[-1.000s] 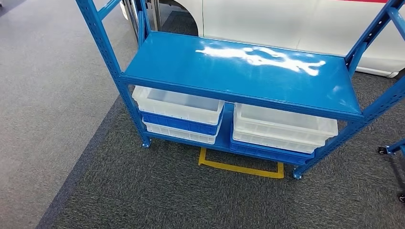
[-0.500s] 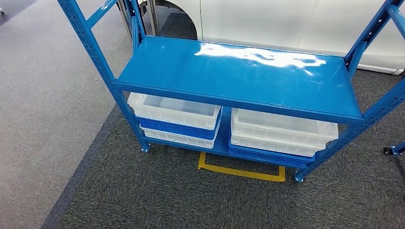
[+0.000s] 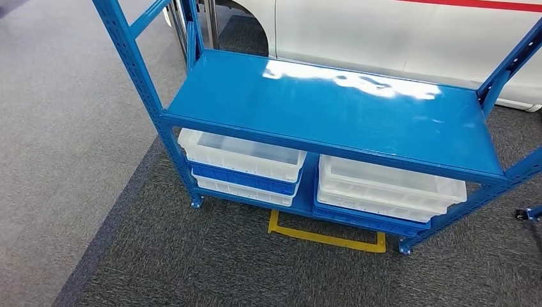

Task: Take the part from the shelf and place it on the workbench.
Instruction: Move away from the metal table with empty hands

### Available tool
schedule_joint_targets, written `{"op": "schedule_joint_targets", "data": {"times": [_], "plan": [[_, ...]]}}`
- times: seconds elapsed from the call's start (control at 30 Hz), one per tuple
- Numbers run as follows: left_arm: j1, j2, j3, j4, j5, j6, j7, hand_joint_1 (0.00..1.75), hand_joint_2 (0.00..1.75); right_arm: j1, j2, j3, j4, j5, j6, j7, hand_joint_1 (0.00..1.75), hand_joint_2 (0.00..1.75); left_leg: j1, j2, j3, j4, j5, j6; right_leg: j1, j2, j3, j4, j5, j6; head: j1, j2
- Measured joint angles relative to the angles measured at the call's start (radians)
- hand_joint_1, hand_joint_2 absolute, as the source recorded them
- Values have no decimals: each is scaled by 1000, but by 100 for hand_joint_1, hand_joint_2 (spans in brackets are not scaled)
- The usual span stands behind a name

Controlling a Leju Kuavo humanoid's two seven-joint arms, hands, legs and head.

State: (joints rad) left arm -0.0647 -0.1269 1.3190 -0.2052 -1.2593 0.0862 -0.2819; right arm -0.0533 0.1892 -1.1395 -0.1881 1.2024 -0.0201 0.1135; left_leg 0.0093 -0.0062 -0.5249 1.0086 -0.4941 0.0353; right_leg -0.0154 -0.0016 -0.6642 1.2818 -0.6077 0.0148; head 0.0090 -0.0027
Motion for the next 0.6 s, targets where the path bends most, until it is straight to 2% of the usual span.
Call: {"op": "schedule_joint_targets", "data": {"times": [0.07,0.1,0.13,0.2,0.27,0.33,0.43,0.47,0.5,0.53,0.57,0.6], "plan": [[2,-1,0,0,0,0,0,0,0,3,0,0,0,0,0,0,0,0,-2,-2,21,-1,-15,-3,5,0,30,-114,94,-13,0,0],[2,-3,0,0,0,0,0,0,0,4,-1,0,0,0,0,0,0,0,-2,-2,30,0,-22,-7,10,0,45,-166,119,-19,0,0],[1,-4,0,0,0,0,0,0,0,3,-2,0,0,0,0,-1,0,0,-3,-2,34,0,-29,-12,15,0,55,-203,131,-25,0,0],[-2,-6,0,0,1,0,0,0,0,2,-3,0,0,0,0,-2,0,0,-5,-2,42,5,-33,-25,21,1,58,-226,124,-35,1,0],[-3,-7,0,0,2,0,0,0,0,3,-2,-1,0,0,0,-3,0,0,-5,-1,46,23,-35,-38,15,2,77,-240,132,-45,1,0],[-5,-9,0,0,2,0,0,0,0,3,-1,-1,0,0,0,-3,0,0,-3,0,14,91,-53,-47,10,0,99,-250,128,-54,1,0],[-6,-9,0,0,3,-1,-3,0,0,2,-1,-1,0,0,0,-2,0,0,2,1,-97,257,-122,-57,10,1,117,-253,111,-59,0,0],[-4,-9,0,0,2,-1,-5,0,0,2,-1,-1,0,-1,0,-2,0,0,2,1,-124,279,-129,-58,10,2,126,-253,103,-59,0,0],[-2,-9,0,0,1,-1,-8,0,0,3,0,-2,0,-2,0,-1,0,0,3,1,-135,270,-116,-58,9,2,137,-252,94,-57,0,0],[0,-9,0,0,0,0,-11,0,0,3,1,-3,0,-4,0,-1,0,0,3,2,-130,228,-81,-57,9,3,151,-252,84,-54,0,0],[2,-10,0,0,0,1,-13,0,0,5,2,-4,0,-5,0,-1,0,0,3,3,-116,163,-31,-53,9,2,163,-253,75,-52,0,0],[4,-10,0,0,-1,2,-14,0,0,5,3,-5,0,-5,1,-1,0,44,1,4,-103,104,10,-49,10,2,173,-251,66,-48,0,0]]}}
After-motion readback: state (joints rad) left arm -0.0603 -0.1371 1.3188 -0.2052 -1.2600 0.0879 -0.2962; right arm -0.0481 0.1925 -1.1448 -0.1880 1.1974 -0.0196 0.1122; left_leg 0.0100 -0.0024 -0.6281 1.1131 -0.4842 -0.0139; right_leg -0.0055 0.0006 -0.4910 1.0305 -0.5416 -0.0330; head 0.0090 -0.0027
